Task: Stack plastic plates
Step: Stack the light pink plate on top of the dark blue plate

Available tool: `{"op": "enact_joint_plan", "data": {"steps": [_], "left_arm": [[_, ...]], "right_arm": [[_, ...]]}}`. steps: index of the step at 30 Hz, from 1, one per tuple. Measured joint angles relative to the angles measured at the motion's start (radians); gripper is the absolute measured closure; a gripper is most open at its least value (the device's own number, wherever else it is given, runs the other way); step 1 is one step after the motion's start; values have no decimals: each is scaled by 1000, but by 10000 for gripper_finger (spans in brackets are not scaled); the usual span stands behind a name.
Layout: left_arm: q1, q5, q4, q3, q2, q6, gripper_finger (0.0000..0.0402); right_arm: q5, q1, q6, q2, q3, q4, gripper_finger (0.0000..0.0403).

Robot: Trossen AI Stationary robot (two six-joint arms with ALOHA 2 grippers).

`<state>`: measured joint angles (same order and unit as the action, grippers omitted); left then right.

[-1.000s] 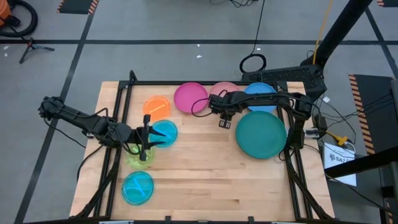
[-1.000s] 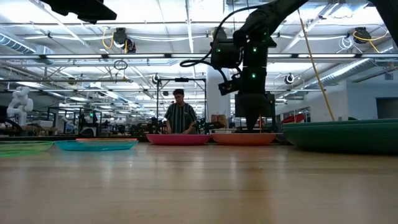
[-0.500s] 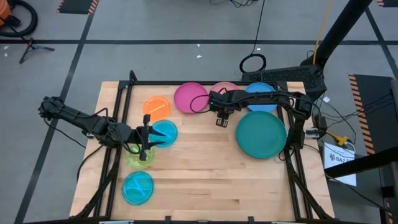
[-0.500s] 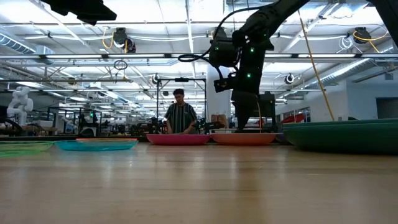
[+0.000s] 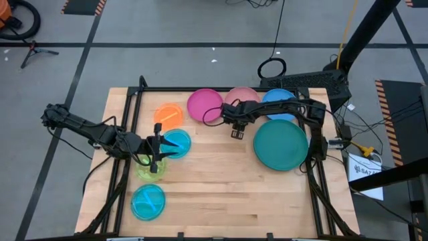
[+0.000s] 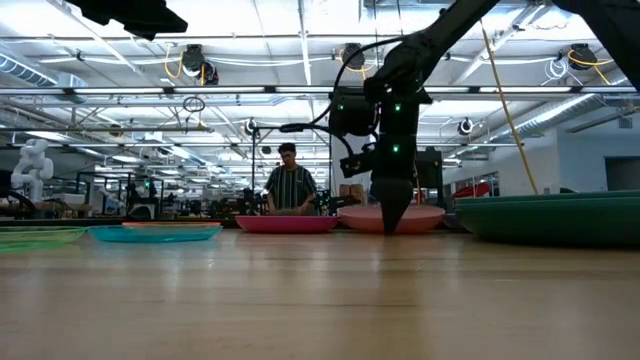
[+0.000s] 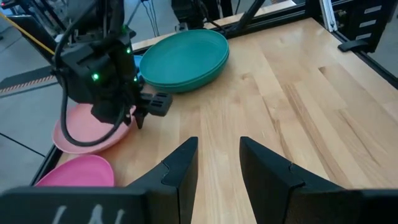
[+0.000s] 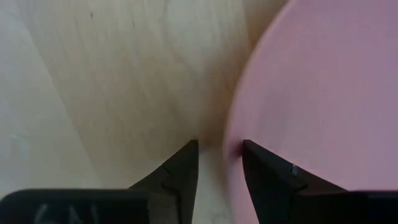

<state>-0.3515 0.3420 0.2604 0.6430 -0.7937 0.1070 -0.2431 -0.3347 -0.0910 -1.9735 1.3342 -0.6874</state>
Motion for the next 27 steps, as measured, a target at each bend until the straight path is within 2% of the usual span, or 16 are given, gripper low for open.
{"op": "enact_joint_plan", "data": {"steps": [4, 12, 19, 27], "left_arm": [[0, 0, 0, 0, 0, 2, 277], [0, 0, 0, 0, 0, 2, 277], [0, 0, 1, 0, 0, 2, 277], [0, 0, 1, 0, 0, 2, 277]], "right_arm": [[-26, 2, 4, -3, 0, 6, 310], [-58, 7, 20, 5, 0, -1, 390], [-125, 55, 20, 22, -2, -27, 391], [-149, 137, 91, 138, -2, -66, 397]]}}
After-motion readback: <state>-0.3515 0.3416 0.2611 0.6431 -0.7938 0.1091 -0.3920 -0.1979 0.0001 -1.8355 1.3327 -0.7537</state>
